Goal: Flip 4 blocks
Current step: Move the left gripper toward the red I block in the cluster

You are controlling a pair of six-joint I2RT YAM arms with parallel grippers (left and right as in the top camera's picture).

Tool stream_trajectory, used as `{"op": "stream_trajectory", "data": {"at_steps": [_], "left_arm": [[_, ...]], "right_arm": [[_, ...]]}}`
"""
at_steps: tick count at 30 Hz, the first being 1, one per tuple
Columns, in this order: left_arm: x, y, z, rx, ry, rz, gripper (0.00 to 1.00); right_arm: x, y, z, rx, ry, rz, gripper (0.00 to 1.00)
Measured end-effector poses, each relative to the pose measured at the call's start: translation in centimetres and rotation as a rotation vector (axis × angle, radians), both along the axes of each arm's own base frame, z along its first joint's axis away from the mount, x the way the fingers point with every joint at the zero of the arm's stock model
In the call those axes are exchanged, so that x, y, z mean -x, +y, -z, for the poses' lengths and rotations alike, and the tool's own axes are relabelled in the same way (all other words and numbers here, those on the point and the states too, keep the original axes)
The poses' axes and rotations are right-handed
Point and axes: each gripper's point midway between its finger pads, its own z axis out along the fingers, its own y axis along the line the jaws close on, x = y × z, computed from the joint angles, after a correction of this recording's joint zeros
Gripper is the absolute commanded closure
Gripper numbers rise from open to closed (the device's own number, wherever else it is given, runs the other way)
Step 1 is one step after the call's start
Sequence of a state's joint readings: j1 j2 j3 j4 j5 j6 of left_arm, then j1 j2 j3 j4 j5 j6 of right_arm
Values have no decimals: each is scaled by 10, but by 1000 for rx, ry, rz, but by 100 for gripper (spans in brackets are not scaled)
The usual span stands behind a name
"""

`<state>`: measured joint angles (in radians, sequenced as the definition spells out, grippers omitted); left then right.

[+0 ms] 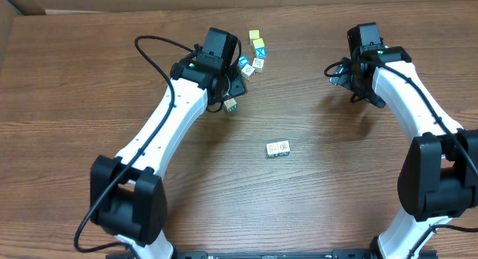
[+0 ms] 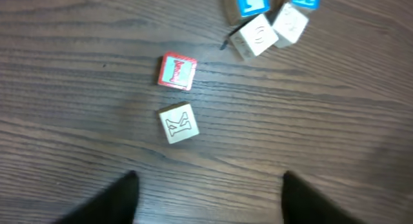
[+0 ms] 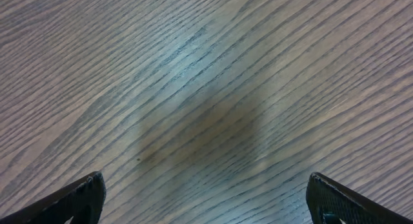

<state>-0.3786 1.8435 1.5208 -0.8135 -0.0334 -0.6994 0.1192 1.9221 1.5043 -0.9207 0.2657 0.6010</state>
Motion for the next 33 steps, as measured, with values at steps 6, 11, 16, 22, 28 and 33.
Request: {"op": "stream_trajectory", "data": {"at_steps": [6, 11, 16, 22, 28, 33], "left_arm": [[-9, -4, 41, -29, 52, -20, 45], [-7, 1, 75, -76, 113, -33, 44], [-9, 3, 100, -103, 143, -38, 50], [-7, 4, 114, -117, 169, -34, 71], [-2, 5, 114, -154, 187, 58, 66], [11, 10, 99, -199, 259, 120, 66]], "right_arm": [[0, 0, 0, 0, 0, 0, 0], [0, 0, 0, 0, 0, 0, 0], [0, 0, 0, 0, 0, 0, 0], [0, 0, 0, 0, 0, 0, 0], [0, 0, 0, -1, 0, 0, 0], [0, 0, 0, 0, 0, 0, 0]]}}
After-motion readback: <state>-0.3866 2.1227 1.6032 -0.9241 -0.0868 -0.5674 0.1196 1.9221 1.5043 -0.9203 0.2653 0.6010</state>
